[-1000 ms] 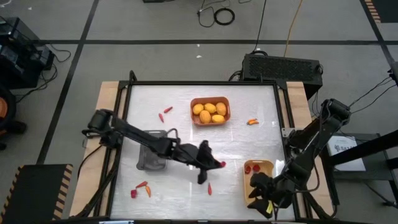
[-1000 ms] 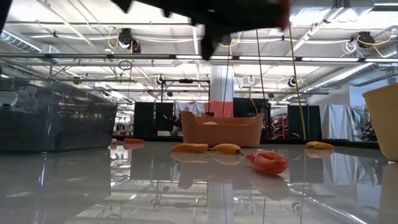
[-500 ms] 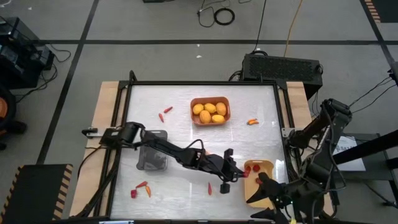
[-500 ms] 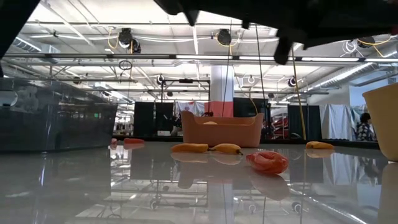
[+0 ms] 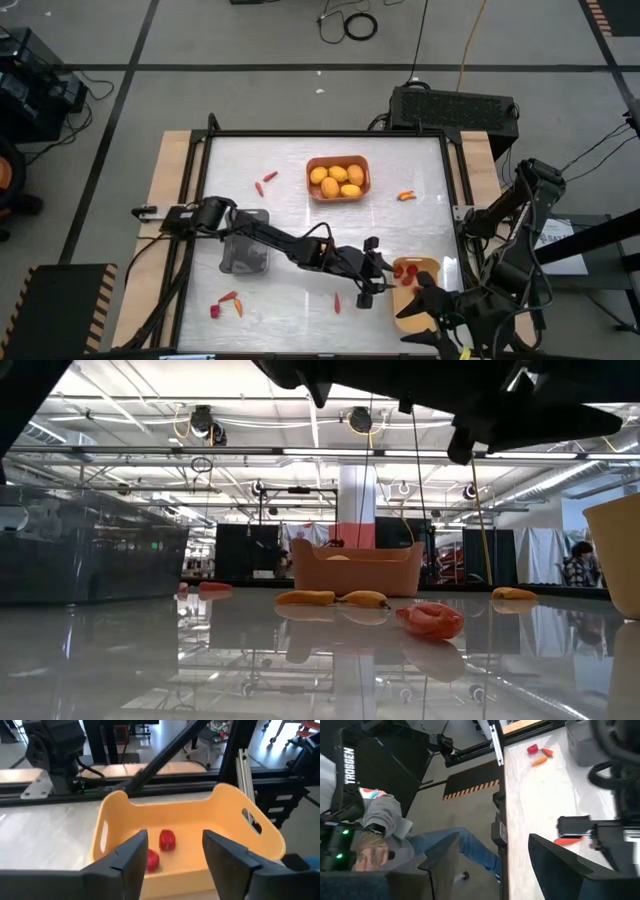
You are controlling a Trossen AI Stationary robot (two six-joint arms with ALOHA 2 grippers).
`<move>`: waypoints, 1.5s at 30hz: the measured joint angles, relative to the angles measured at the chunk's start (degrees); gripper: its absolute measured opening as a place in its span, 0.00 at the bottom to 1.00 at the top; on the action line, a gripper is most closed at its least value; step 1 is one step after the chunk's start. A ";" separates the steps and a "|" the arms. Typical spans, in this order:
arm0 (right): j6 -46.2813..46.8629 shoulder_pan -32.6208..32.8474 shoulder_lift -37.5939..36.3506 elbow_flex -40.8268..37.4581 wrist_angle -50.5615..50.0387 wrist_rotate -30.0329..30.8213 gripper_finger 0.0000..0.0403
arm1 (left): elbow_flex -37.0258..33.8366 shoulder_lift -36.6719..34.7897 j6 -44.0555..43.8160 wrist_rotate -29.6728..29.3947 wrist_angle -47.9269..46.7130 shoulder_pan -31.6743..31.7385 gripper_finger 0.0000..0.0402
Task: Sort produce into baskets
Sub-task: Put the red chili pepper into the yellow bin
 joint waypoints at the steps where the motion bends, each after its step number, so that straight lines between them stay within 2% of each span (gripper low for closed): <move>1: 0.01 0.00 0.00 0.00 -0.25 0.25 0.56 | 0.00 -0.39 -0.02 0.00 -1.72 0.00 0.50; 4: 0.10 0.00 0.00 0.00 -0.43 0.36 0.56 | 0.00 -2.67 0.00 0.17 -11.23 0.01 0.51; 10: 1.14 0.00 0.00 0.00 -3.15 0.44 0.56 | 0.00 -11.21 -4.07 0.20 -37.03 -0.03 0.51; 13: 0.93 0.00 0.11 0.00 -6.73 3.27 0.56 | 0.00 -15.14 -7.39 0.15 -45.03 -1.05 0.51; 18: 2.04 -0.27 2.79 0.02 -12.06 13.81 0.56 | 0.00 -20.77 -9.25 0.20 -57.71 -3.90 0.51; 25: 2.71 -2.43 10.96 0.02 -8.90 13.58 0.56 | -0.01 -27.00 -15.87 2.10 -71.12 -10.79 0.50; 30: -2.41 -4.83 16.80 0.00 -1.40 11.57 0.56 | -0.10 -29.89 -27.97 1.88 -82.28 -18.40 0.50; 39: -13.20 -9.46 20.70 0.00 7.02 4.03 0.56 | -1.76 -30.81 -57.61 -0.84 -89.24 -30.62 0.50; 43: -13.94 -11.23 20.72 0.00 6.93 1.75 0.56 | -5.59 -30.80 -72.51 4.74 -97.54 -33.48 0.50; 45: -14.03 -11.95 20.72 0.00 6.91 1.67 0.56 | -8.52 -30.88 -77.67 7.34 -98.31 -34.47 0.50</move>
